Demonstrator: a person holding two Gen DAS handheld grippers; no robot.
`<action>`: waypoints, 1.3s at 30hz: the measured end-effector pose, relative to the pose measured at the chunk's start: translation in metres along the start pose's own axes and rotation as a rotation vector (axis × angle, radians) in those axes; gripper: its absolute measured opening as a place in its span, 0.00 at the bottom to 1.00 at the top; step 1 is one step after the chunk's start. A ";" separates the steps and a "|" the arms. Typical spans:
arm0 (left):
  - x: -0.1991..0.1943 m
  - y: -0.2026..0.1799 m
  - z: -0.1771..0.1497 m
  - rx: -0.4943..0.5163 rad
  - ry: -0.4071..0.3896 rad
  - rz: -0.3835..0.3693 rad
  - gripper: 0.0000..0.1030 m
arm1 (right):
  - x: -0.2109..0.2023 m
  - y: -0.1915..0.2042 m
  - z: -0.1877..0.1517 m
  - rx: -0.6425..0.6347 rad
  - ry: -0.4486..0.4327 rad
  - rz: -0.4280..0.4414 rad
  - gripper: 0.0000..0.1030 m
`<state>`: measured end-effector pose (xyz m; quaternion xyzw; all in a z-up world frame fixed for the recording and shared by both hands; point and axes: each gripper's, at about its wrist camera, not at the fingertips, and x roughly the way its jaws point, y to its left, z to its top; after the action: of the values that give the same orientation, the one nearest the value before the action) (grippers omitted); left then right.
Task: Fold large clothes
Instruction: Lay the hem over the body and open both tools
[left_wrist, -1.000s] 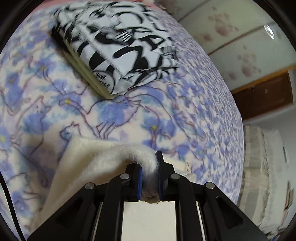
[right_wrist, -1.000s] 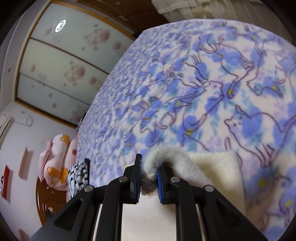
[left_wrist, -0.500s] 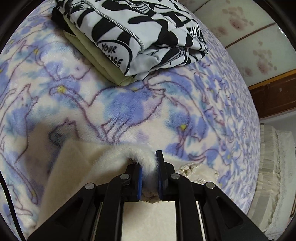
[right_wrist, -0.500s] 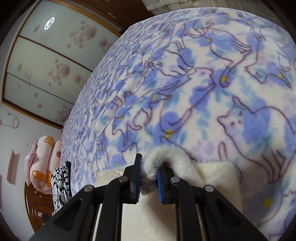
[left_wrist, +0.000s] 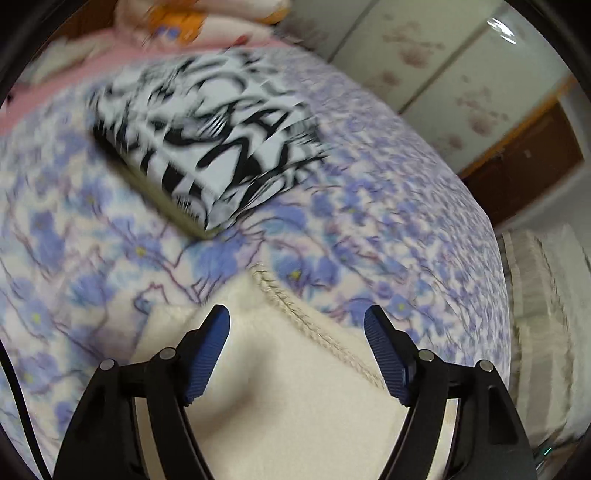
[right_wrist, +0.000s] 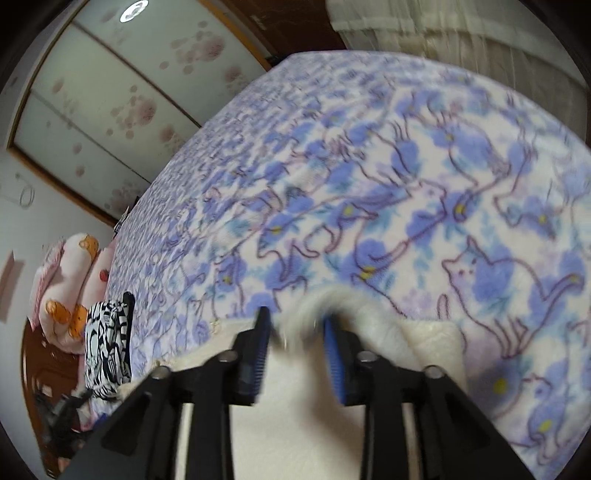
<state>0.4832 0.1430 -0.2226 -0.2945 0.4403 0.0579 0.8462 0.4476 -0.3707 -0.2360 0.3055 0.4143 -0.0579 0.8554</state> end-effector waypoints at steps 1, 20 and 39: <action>-0.009 -0.006 -0.004 0.026 -0.006 0.005 0.74 | -0.009 0.006 -0.002 -0.025 -0.024 -0.001 0.39; -0.072 -0.015 -0.188 0.139 0.202 -0.125 0.76 | -0.101 0.089 -0.184 -0.421 -0.085 0.129 0.41; -0.013 -0.013 -0.251 0.160 0.449 0.001 0.07 | -0.028 0.096 -0.263 -0.573 0.213 0.172 0.00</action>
<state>0.3015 -0.0032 -0.3171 -0.2319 0.6207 -0.0438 0.7477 0.2864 -0.1475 -0.2927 0.0903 0.4738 0.1660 0.8601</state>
